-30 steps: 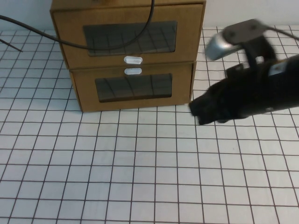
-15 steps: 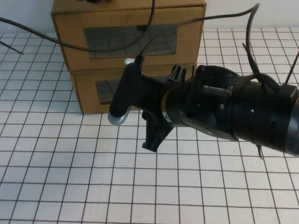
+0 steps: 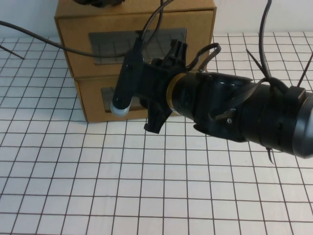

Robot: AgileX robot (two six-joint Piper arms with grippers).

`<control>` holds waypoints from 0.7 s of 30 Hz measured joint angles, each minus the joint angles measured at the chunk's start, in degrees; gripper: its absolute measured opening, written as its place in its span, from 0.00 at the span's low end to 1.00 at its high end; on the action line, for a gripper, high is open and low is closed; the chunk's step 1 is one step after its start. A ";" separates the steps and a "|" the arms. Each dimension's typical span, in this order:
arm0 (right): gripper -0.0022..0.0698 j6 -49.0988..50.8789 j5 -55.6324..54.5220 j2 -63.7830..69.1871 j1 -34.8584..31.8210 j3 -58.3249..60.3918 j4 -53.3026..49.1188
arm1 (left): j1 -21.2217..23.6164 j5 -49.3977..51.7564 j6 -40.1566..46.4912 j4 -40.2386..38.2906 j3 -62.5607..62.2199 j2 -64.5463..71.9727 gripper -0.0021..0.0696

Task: Open the shoe box
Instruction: 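Pull the top drawer of the cardboard box fully open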

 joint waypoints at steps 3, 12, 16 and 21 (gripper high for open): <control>0.39 0.01 -1.23 1.23 -0.48 -0.16 -3.21 | 0.00 0.24 0.00 0.00 -0.22 0.00 0.03; 0.39 0.23 -2.43 7.43 -1.74 -5.17 -6.50 | 0.00 0.54 -0.59 0.00 -0.22 0.00 0.03; 0.39 0.23 -2.67 9.53 -2.14 -7.09 -6.95 | 0.00 0.68 -0.71 0.00 -0.22 0.00 0.03; 0.36 0.23 -2.67 11.59 -2.98 -8.58 -7.82 | 0.00 0.83 -0.71 0.00 -0.30 0.00 0.03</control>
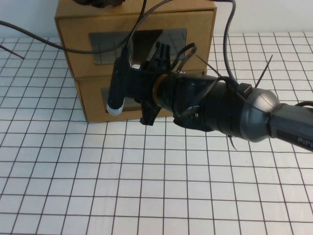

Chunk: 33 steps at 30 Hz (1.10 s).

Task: Open the shoe box
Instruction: 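Pull the top drawer of the cardboard box fully open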

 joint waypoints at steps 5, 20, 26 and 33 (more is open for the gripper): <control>0.35 0.00 0.00 1.41 -0.49 -1.38 -1.58 | 0.00 0.13 0.00 0.00 0.00 0.00 0.03; 0.34 0.00 0.76 2.26 -0.49 -2.68 -5.01 | 0.00 0.26 0.00 0.00 0.00 0.00 0.03; 0.29 0.00 0.39 3.66 -0.49 -2.89 -9.49 | 0.00 0.39 -0.11 0.00 0.00 0.00 0.03; 0.28 8.81 1.24 4.01 -0.49 -2.89 -17.91 | 0.00 0.49 -0.11 0.00 0.00 0.00 0.03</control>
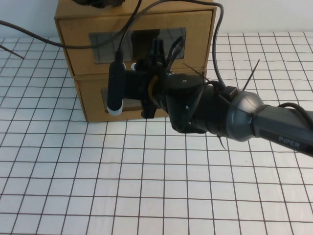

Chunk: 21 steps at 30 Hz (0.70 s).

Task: Open the shoe box
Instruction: 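Pull the top drawer of the cardboard box fully open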

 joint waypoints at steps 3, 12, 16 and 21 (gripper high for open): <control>0.23 4.74 0.78 0.49 0.00 0.00 -5.00 | 0.00 0.00 0.11 0.00 0.00 0.00 0.03; 0.05 7.58 1.28 0.86 0.00 0.00 -8.80 | 0.00 0.12 0.11 0.00 0.00 0.00 0.03; 0.04 7.11 1.75 0.86 0.00 0.00 -6.85 | 0.00 0.12 0.11 0.00 0.00 0.00 0.03; 0.04 5.96 1.99 -1.38 0.69 2.42 -2.78 | -0.09 0.72 -1.09 -0.24 0.00 -0.10 0.03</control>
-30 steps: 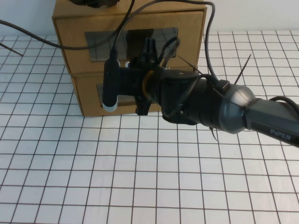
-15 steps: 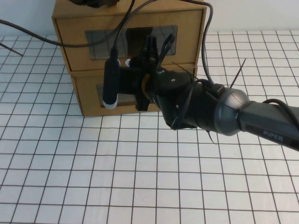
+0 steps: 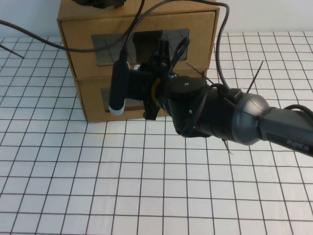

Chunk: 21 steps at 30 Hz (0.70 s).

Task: Open the shoe box
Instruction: 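Pull the top drawer of the cardboard box fully open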

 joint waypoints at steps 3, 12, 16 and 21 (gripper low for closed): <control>0.04 0.00 -0.11 -2.77 0.98 3.73 0.62 | 0.00 0.26 -0.25 0.00 0.00 0.00 0.03; 0.04 6.18 -0.22 -11.36 5.50 15.24 0.62 | 0.00 0.51 -0.40 0.11 0.00 0.00 0.03; 0.04 9.44 -0.11 -14.87 8.65 20.63 1.07 | 0.00 0.76 -0.44 0.11 0.00 0.00 0.03; 0.02 14.12 0.39 -18.20 12.88 26.83 3.87 | 0.11 0.89 -0.44 0.11 0.00 0.00 0.03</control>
